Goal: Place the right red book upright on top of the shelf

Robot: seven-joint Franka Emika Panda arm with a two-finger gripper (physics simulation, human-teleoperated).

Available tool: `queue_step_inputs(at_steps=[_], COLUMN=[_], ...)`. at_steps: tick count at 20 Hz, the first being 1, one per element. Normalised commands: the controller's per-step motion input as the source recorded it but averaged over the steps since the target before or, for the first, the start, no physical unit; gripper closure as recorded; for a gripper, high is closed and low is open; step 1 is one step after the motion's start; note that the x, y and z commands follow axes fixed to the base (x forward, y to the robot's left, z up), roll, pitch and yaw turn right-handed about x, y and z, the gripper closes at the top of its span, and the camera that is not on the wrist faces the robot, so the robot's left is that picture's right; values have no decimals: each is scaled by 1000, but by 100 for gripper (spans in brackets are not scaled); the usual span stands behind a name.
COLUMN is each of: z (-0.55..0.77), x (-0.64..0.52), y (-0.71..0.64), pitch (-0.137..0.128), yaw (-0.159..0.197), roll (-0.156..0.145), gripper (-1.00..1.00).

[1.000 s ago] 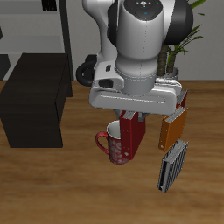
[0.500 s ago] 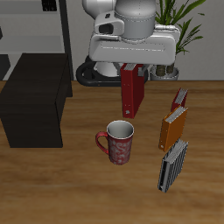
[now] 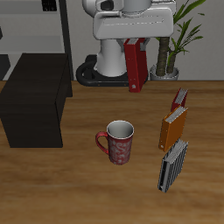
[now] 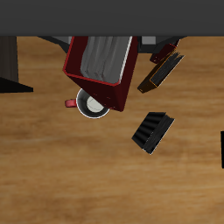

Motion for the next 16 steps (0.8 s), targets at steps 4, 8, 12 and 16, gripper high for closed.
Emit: queue_step_inputs(at_steps=[4,8,12,16], z=[-25,34,22,138], x=[-345,-446,-341,-504], y=[-165,-311,-280,-406], pitch=[31,21,21,-2], yaw=[27,24,0,28], roll=[32,25,24,-3], gripper=[100,100,100,100])
